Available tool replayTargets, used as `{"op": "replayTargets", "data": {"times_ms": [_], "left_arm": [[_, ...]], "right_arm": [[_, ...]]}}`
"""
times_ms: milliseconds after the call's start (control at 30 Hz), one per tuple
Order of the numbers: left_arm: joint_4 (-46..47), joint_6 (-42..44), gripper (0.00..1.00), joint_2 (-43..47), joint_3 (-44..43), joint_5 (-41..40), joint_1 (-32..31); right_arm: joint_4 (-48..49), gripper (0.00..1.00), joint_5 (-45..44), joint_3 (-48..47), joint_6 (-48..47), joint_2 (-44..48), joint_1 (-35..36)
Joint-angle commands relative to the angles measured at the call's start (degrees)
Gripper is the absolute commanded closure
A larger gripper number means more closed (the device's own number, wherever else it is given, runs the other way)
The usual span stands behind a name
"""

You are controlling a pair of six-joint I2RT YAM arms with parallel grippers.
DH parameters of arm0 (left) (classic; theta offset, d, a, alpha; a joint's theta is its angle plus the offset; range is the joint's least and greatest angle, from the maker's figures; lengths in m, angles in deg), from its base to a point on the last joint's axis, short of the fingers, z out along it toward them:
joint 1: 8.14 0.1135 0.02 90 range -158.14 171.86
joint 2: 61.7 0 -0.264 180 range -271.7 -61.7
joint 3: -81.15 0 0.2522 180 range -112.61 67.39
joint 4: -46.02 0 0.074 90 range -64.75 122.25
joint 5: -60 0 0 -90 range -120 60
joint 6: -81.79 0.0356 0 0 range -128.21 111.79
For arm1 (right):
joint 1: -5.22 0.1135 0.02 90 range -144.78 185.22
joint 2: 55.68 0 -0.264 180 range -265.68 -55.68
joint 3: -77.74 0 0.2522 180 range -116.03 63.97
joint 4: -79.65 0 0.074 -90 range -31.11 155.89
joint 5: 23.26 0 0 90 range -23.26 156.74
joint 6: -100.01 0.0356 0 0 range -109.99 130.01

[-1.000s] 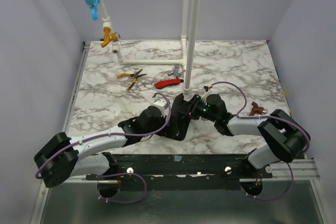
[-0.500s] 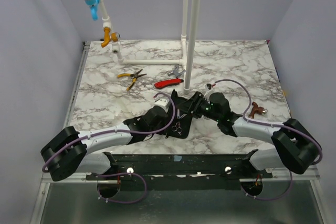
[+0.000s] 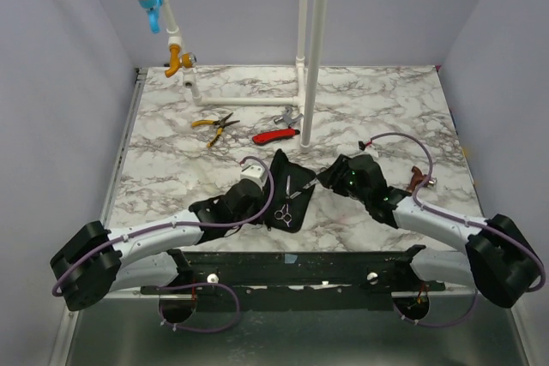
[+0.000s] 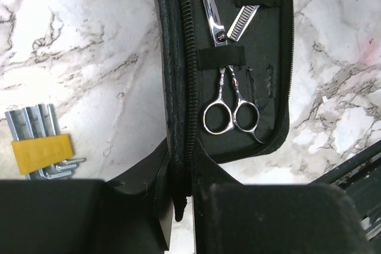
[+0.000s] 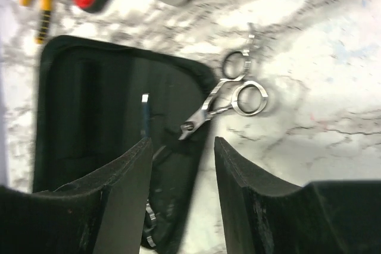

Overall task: Sort the hair-cutting tools
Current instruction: Adjust the scissors in the hairdressing tool bag.

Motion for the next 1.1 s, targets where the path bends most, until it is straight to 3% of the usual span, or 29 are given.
{"op": "replayTargets", "data": {"times_ms": [0,367,767,1067], "left_arm": [[-0.5,-1.0,0.86,2.6,1.6,-0.9,-0.6],[-0.6,-1.4,0.86,2.2,1.8,-0.7,-2.0],[-3.2,0.9,0.91,3.0,0.1,-0.6,-2.8],[-3.5,1.9,0.91,2.9,-0.6,0.2,-3.2]], "right_arm": [[-1.9,0.51,-3.1,-0.1,-1.0,-6.3,-0.4],[3.7,0.52,-3.0,-3.6,1.5,-18.0,-0.4],[5.5,0.81,-7.1,-6.2,-4.0,-22.0,-2.5],[6.9,0.85,-1.9,-9.6,-11.1,-23.1,-2.5]]}}
